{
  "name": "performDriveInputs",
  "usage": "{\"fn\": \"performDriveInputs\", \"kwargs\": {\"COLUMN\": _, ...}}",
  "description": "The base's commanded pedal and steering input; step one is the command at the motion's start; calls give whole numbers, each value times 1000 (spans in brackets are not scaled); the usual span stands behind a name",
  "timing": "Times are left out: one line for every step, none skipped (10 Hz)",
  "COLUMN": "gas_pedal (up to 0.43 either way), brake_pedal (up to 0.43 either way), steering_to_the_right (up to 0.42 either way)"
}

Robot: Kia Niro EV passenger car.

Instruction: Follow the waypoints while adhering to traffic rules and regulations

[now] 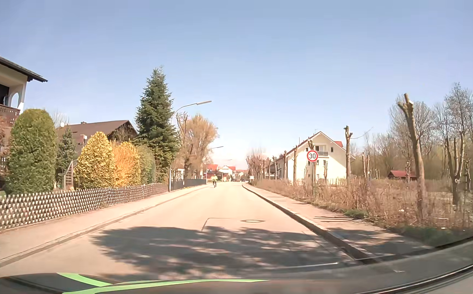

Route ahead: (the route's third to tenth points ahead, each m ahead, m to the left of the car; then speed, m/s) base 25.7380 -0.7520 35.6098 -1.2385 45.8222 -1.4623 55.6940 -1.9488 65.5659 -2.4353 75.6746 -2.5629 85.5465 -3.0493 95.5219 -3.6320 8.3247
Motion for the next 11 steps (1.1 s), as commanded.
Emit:
{"fn": "performDriveInputs", "kwargs": {"gas_pedal": 39, "brake_pedal": 0, "steering_to_the_right": 4}}
{"fn": "performDriveInputs", "kwargs": {"gas_pedal": 39, "brake_pedal": 0, "steering_to_the_right": 0}}
{"fn": "performDriveInputs", "kwargs": {"gas_pedal": 39, "brake_pedal": 0, "steering_to_the_right": -1}}
{"fn": "performDriveInputs", "kwargs": {"gas_pedal": 39, "brake_pedal": 0, "steering_to_the_right": -1}}
{"fn": "performDriveInputs", "kwargs": {"gas_pedal": 47, "brake_pedal": 0, "steering_to_the_right": -1}}
{"fn": "performDriveInputs", "kwargs": {"gas_pedal": 47, "brake_pedal": 0, "steering_to_the_right": -1}}
{"fn": "performDriveInputs", "kwargs": {"gas_pedal": 47, "brake_pedal": 0, "steering_to_the_right": -1}}
{"fn": "performDriveInputs", "kwargs": {"gas_pedal": 47, "brake_pedal": 0, "steering_to_the_right": -1}}
{"fn": "performDriveInputs", "kwargs": {"gas_pedal": 47, "brake_pedal": 0, "steering_to_the_right": -1}}
{"fn": "performDriveInputs", "kwargs": {"gas_pedal": 47, "brake_pedal": 0, "steering_to_the_right": -1}}
{"fn": "performDriveInputs", "kwargs": {"gas_pedal": 59, "brake_pedal": 0, "steering_to_the_right": -1}}
